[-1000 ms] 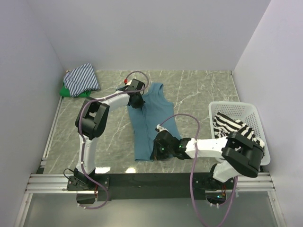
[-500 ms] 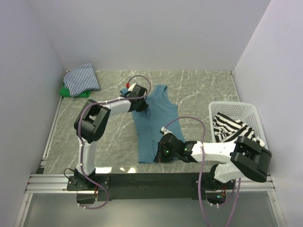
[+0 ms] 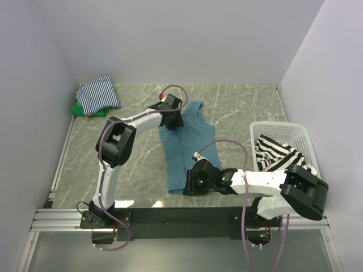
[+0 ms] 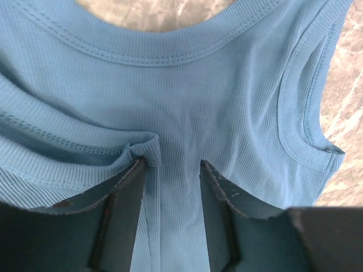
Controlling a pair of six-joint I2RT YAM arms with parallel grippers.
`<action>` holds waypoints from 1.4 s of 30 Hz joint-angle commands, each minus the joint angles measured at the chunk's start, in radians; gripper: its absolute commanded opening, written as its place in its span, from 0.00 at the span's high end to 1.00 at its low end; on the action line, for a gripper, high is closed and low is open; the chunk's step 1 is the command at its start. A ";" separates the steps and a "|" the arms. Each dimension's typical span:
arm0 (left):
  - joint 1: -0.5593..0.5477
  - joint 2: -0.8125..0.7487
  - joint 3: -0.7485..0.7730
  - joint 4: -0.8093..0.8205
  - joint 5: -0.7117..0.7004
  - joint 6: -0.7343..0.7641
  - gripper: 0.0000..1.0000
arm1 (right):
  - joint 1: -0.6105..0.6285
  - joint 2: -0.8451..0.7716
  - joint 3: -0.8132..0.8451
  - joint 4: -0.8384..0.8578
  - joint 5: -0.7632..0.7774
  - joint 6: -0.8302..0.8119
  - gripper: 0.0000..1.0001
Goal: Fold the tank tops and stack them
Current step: Fold the tank top
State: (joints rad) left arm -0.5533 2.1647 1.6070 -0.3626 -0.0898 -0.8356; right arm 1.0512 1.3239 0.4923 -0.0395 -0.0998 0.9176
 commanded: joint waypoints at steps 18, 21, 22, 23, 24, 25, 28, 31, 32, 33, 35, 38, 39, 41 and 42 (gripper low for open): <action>0.243 -0.071 0.133 -0.120 -0.019 -0.032 0.53 | -0.026 -0.103 0.258 -0.270 0.153 -0.151 0.54; 0.277 -0.069 0.143 -0.179 -0.134 -0.088 0.53 | -0.033 -0.025 0.304 -0.244 0.153 -0.181 0.57; 0.283 -0.068 0.154 -0.193 -0.155 -0.114 0.53 | -0.033 -0.006 0.319 -0.232 0.160 -0.197 0.58; 0.295 -0.063 0.159 -0.196 -0.183 -0.122 0.52 | -0.033 0.036 0.324 -0.217 0.161 -0.206 0.58; 0.300 -0.048 0.177 -0.199 -0.188 -0.131 0.53 | -0.036 0.061 0.336 -0.205 0.173 -0.212 0.60; 0.303 -0.034 0.200 -0.217 -0.194 -0.141 0.53 | -0.034 0.087 0.341 -0.201 0.179 -0.220 0.62; 0.311 0.036 0.298 -0.288 -0.229 -0.167 0.53 | -0.036 0.168 0.322 -0.149 0.154 -0.218 0.68; 0.319 0.089 0.347 -0.311 -0.222 -0.192 0.54 | -0.034 0.215 0.292 -0.103 0.135 -0.204 0.81; 0.319 0.095 0.350 -0.312 -0.220 -0.198 0.54 | -0.034 0.224 0.284 -0.091 0.129 -0.203 0.83; 0.319 0.102 0.347 -0.293 -0.214 -0.198 0.54 | -0.034 0.225 0.272 -0.086 0.129 -0.197 0.84; 0.319 0.106 0.343 -0.289 -0.212 -0.204 0.54 | -0.034 0.222 0.270 -0.083 0.129 -0.197 0.84; 0.317 0.118 0.343 -0.295 -0.231 -0.212 0.54 | -0.034 0.216 0.270 -0.089 0.137 -0.198 0.84; 0.317 0.121 0.337 -0.292 -0.231 -0.212 0.54 | -0.036 0.215 0.270 -0.091 0.140 -0.198 0.84; 0.317 0.124 0.329 -0.282 -0.231 -0.211 0.53 | -0.034 0.210 0.267 -0.089 0.138 -0.200 0.84; 0.316 0.127 0.320 -0.271 -0.223 -0.204 0.53 | -0.034 0.209 0.267 -0.089 0.138 -0.200 0.85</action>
State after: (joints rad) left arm -0.2329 2.2902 1.9255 -0.6418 -0.2932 -1.0302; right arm 1.0210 1.5562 0.7647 -0.1642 0.0254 0.7197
